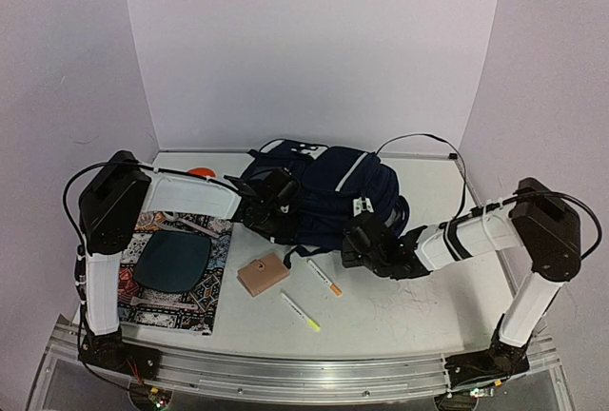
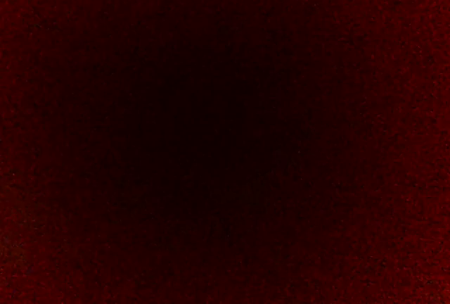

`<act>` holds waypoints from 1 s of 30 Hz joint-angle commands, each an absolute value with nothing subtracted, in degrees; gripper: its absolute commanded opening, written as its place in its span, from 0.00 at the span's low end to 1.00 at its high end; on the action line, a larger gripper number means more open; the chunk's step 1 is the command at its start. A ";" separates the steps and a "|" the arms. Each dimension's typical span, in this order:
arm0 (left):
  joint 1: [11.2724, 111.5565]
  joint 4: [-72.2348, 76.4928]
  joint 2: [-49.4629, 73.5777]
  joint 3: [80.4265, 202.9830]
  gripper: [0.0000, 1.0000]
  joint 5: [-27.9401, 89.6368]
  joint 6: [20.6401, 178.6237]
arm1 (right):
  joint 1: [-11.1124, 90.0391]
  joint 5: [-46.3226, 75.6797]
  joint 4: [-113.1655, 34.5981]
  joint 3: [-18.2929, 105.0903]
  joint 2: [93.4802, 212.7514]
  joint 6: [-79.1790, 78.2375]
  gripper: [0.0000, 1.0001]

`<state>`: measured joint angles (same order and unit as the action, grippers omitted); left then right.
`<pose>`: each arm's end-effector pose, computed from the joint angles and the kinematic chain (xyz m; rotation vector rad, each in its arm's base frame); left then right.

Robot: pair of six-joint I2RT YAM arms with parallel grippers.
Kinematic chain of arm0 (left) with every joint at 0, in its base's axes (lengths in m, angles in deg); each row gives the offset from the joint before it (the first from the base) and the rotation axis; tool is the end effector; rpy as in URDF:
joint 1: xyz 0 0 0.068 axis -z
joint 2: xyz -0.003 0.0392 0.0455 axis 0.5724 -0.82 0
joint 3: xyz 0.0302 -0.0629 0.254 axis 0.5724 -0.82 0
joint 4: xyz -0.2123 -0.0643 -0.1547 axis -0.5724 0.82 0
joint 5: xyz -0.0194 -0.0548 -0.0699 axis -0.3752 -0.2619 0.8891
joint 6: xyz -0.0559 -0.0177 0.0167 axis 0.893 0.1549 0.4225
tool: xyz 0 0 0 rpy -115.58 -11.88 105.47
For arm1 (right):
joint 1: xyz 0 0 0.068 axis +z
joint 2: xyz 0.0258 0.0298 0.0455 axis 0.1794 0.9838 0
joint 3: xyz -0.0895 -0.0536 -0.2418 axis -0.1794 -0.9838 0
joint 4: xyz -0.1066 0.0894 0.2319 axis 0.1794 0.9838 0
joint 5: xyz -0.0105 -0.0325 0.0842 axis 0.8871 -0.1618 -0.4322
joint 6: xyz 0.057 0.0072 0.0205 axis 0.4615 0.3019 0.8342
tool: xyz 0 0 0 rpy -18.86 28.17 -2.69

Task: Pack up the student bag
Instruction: Pick up the largest pocket of the bag from the student bag, then zip the student bag into the largest pocket of the bag.

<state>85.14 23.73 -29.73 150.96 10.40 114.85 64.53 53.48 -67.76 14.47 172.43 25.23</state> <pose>0.2923 -0.3362 0.1421 0.4301 2.4895 -0.2807 0.2336 0.2837 0.1447 -0.0319 1.9787 0.4442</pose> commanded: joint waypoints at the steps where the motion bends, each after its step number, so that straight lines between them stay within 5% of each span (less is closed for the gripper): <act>1: 83.23 25.46 -32.31 152.70 0.01 8.72 114.08 | 62.25 50.60 -66.54 10.28 166.65 21.15 0.00; 15: 79.73 25.72 -36.05 154.58 0.00 2.86 109.08 | 53.72 39.70 -63.47 -2.00 147.77 14.73 0.00; 26: 74.44 25.67 -41.48 165.47 0.01 1.51 99.34 | 54.07 26.75 -60.43 3.02 150.21 15.09 0.00; 30: 74.82 25.59 -38.36 164.75 0.03 6.52 100.73 | 55.98 27.31 -62.66 5.73 152.82 16.88 0.15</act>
<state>75.39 22.29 -39.89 164.00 4.64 101.55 54.33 29.19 -62.03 1.49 150.43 15.37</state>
